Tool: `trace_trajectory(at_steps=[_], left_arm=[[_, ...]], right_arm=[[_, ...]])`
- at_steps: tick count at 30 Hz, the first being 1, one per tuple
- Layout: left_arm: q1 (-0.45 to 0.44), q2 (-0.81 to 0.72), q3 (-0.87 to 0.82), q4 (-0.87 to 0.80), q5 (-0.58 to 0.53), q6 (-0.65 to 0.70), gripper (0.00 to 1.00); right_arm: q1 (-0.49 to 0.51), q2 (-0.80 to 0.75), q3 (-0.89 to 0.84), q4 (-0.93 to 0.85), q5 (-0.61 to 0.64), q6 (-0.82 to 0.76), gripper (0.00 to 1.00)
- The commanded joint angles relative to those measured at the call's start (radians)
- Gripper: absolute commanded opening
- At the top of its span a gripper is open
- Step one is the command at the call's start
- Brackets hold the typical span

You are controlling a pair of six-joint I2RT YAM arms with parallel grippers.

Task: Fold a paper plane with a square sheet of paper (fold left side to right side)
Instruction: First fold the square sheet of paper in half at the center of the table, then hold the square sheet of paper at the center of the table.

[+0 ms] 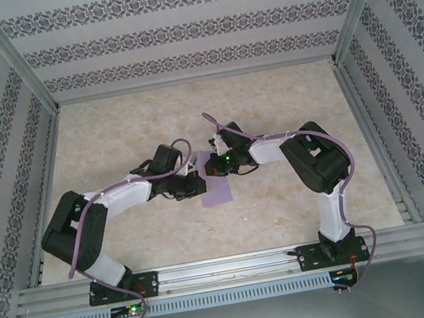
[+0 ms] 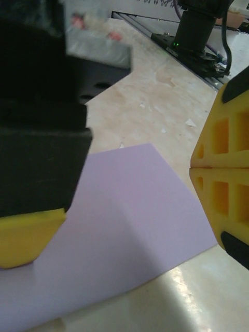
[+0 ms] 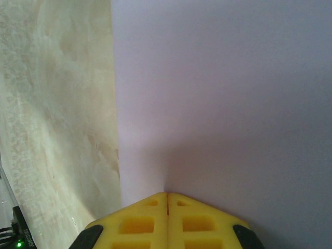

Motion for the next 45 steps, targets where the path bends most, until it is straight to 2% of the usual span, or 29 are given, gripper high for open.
trace_trajectory(at_steps=[1, 9, 18, 28, 37, 45], left_arm=[[0.013, 0.073, 0.026, -0.012, -0.02, 0.034, 0.06], [0.013, 0.173, 0.054, -0.002, -0.044, 0.052, 0.05], [0.012, 0.169, -0.006, -0.013, -0.074, 0.047, 0.05], [0.01, 0.142, -0.038, 0.01, -0.076, 0.02, 0.05], [0.008, 0.139, -0.038, 0.037, -0.064, -0.001, 0.05], [0.006, 0.14, -0.04, 0.044, -0.062, -0.004, 0.05]], right_arm=[[0.001, 0.021, -0.028, -0.113, 0.073, -0.018, 0.0], [0.003, 0.014, -0.025, -0.096, 0.054, -0.012, 0.0], [0.002, -0.02, 0.006, -0.083, 0.028, -0.004, 0.0], [-0.01, -0.156, -0.018, -0.092, 0.024, -0.005, 0.0], [0.052, -0.254, -0.15, -0.071, 0.05, 0.044, 0.0], [0.099, -0.187, -0.161, -0.04, 0.066, 0.072, 0.0]])
